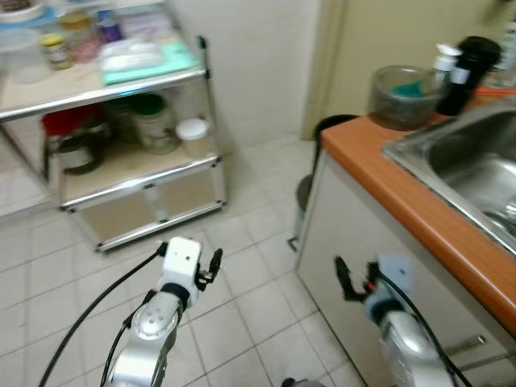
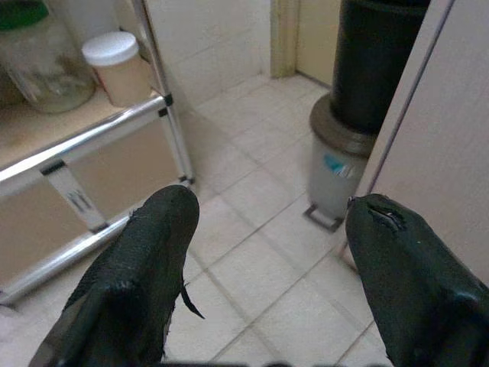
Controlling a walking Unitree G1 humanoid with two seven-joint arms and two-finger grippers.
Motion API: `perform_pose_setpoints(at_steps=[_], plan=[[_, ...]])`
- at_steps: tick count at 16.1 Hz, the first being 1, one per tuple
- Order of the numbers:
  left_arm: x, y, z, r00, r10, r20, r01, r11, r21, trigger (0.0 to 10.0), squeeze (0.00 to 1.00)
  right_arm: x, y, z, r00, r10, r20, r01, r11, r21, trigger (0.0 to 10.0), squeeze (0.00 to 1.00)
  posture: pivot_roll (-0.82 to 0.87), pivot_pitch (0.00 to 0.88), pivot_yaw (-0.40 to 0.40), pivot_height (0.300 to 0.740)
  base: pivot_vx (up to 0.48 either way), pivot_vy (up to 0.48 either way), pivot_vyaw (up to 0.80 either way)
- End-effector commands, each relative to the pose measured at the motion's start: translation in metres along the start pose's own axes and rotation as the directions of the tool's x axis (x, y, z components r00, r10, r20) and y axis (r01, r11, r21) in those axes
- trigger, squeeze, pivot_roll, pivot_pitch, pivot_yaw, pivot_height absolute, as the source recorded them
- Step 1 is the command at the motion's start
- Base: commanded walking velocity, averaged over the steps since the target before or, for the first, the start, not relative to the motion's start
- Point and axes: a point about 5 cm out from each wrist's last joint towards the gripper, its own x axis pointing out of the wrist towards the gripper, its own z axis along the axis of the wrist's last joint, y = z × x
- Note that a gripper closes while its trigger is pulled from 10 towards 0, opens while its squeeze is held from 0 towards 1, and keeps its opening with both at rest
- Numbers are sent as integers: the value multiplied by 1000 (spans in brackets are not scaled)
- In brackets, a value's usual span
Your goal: Kitchen organization
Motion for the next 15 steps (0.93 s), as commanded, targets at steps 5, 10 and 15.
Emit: perform_pose_setpoints(at_steps=[5,10,15], plan=[[-3,-9,5,1000,-14,11,15,1000,-19,10000,0,6,1,12,1000,-1,14,2,1000,-4,10000,0,-138,0,32,740,0,0,-786],[-6,1,2,999,35,-35,-34,999,24,10000,0,10,1,8,998,-53,-19,53,998,45,10000,0,-122,0,43,740,0,96,-788],[-10,3,8,999,38,-4,-38,999,21,10000,0,10,3,13,999,-42,-8,42,999,26,10000,0,-120,0,37,740,0,192,-793]])
